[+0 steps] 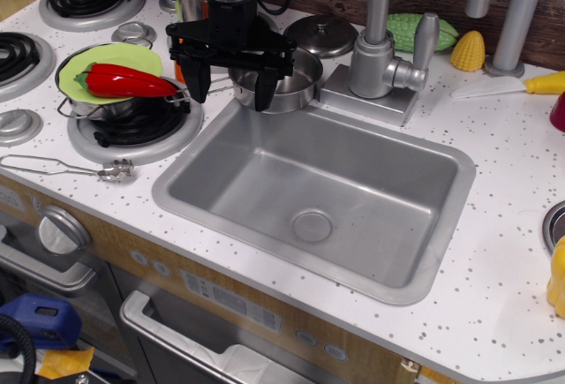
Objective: Put pan in sink
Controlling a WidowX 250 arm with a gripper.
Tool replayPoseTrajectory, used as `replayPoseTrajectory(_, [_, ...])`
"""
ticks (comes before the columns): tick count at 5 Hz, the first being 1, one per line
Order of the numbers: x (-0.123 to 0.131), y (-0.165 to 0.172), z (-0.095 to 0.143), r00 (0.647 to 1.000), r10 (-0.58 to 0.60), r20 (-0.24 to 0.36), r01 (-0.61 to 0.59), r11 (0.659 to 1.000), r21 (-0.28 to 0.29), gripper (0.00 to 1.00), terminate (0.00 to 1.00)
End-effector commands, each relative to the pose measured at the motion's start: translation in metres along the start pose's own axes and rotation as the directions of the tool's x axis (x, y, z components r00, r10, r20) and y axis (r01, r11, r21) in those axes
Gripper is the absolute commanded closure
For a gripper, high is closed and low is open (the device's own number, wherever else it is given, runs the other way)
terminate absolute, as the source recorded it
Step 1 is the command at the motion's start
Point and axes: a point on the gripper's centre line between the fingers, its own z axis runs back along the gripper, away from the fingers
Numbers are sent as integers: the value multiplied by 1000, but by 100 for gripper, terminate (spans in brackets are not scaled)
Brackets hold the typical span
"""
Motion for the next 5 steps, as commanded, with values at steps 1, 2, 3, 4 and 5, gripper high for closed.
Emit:
replayPoseTrajectory(1, [0, 0, 0, 1000, 0, 0, 0, 1000, 0, 0, 0])
replayPoseTrajectory(2, [11, 2, 7, 997, -77, 7, 77, 996, 52, 0, 0])
replayPoseTrajectory(3, [25, 8, 13, 980, -186, 67, 176, 976, 131, 0, 0])
replayPoseTrajectory(4, [41, 2, 9, 905, -388, 177, 361, 918, 164, 0, 0])
replayPoseTrajectory(5, [56, -19, -2, 845, -479, 237, 450, 877, 167, 0, 0])
